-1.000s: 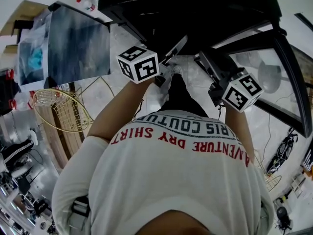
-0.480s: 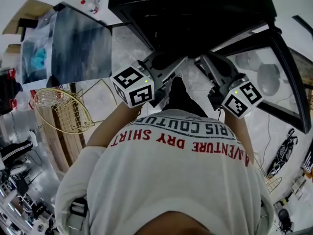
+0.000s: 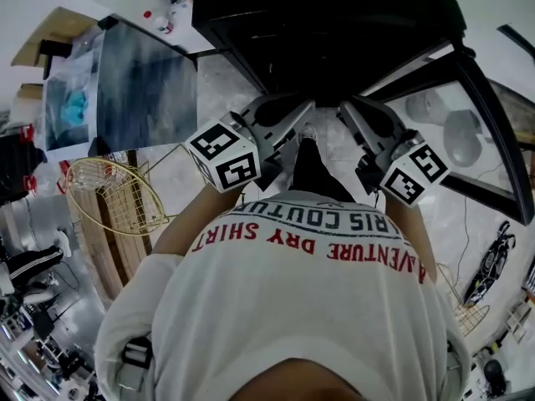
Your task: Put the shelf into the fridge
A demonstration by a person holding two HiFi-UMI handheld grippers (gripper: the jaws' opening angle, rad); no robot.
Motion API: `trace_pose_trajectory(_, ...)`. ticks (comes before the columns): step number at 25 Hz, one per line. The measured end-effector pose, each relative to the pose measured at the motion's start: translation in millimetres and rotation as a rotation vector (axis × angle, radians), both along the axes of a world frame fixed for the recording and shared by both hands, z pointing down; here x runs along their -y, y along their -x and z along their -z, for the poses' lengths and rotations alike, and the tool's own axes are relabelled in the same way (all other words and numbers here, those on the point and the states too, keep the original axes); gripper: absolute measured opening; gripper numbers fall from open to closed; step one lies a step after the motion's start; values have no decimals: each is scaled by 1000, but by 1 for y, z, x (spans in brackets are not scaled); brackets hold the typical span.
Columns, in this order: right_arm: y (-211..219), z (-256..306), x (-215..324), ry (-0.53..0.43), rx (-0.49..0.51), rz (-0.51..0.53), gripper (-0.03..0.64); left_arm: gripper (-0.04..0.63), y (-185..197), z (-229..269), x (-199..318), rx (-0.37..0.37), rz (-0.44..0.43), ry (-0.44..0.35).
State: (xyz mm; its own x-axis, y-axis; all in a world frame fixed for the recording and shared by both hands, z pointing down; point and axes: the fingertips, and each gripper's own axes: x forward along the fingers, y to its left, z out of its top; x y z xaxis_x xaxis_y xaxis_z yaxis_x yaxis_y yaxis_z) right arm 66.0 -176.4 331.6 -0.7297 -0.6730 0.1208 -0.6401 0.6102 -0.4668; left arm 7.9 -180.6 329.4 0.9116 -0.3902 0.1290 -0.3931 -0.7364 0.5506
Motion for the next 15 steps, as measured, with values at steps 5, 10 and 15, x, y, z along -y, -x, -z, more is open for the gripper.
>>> trace_pose_trajectory(5, 0, -6, -1, 16, -14, 0, 23, 43, 4, -3, 3, 2, 13, 14)
trace_pose_trajectory(10, 0, -4, 0, 20, -12, 5, 23, 43, 5, -1, 6, 6, 18, 13)
trace_pose_trajectory(15, 2, -4, 0, 18, -17, 7, 23, 43, 7, -4, 4, 7, 29, 28)
